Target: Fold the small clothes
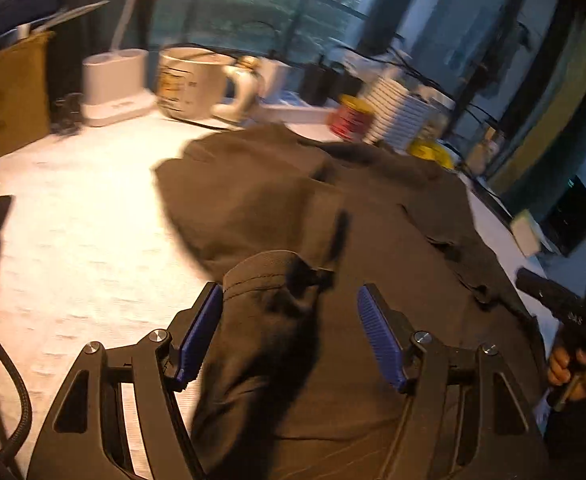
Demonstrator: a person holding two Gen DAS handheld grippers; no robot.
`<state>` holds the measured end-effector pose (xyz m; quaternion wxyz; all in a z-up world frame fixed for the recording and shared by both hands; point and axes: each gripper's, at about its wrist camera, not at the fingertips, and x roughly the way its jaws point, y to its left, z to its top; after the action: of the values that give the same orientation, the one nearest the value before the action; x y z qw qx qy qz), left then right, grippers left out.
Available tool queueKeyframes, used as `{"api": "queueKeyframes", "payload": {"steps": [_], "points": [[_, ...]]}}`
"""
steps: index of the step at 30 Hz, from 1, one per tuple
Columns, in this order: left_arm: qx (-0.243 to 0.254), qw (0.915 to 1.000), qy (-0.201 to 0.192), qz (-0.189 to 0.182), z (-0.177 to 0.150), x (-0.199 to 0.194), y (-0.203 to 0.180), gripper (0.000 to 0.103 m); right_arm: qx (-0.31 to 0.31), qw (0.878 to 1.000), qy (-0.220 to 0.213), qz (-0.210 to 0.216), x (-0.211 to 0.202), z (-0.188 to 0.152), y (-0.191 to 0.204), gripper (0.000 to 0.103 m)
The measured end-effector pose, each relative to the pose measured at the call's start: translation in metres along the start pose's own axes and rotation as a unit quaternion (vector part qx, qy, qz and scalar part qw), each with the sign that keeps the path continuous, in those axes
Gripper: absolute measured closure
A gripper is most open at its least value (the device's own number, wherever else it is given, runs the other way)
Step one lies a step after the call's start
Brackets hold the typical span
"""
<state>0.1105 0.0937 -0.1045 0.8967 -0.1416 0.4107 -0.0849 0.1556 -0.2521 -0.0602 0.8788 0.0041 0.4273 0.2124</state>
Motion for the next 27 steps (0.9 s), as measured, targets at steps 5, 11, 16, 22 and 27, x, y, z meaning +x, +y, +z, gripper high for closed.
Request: {"api": "queueKeyframes", "payload": {"steps": [5, 11, 16, 22, 27], "points": [[0.064, 0.9965, 0.030, -0.045, -0.012, 0.006, -0.035, 0.034, 0.002, 1.000, 0.003, -0.010, -0.002, -0.002, 0.001, 0.051], [0.108, 0.9904, 0.072, -0.047, -0.022, 0.013, -0.053, 0.034, 0.001, 1.000, 0.009, -0.017, 0.000, -0.006, -0.001, 0.051], [0.098, 0.9933, 0.042, -0.045, -0.009, 0.000, -0.048, 0.034, 0.001, 1.000, 0.014, -0.021, 0.004, -0.006, -0.003, 0.051], [0.079, 0.9947, 0.037, -0.055, 0.001, 0.006, -0.042, 0.034, 0.010, 0.999, 0.017, -0.039, 0.015, -0.001, -0.012, 0.051], [0.078, 0.9917, 0.076, -0.067, -0.011, 0.025, -0.047, 0.034, 0.004, 0.998, 0.036, -0.057, 0.030, 0.003, -0.015, 0.051]]}}
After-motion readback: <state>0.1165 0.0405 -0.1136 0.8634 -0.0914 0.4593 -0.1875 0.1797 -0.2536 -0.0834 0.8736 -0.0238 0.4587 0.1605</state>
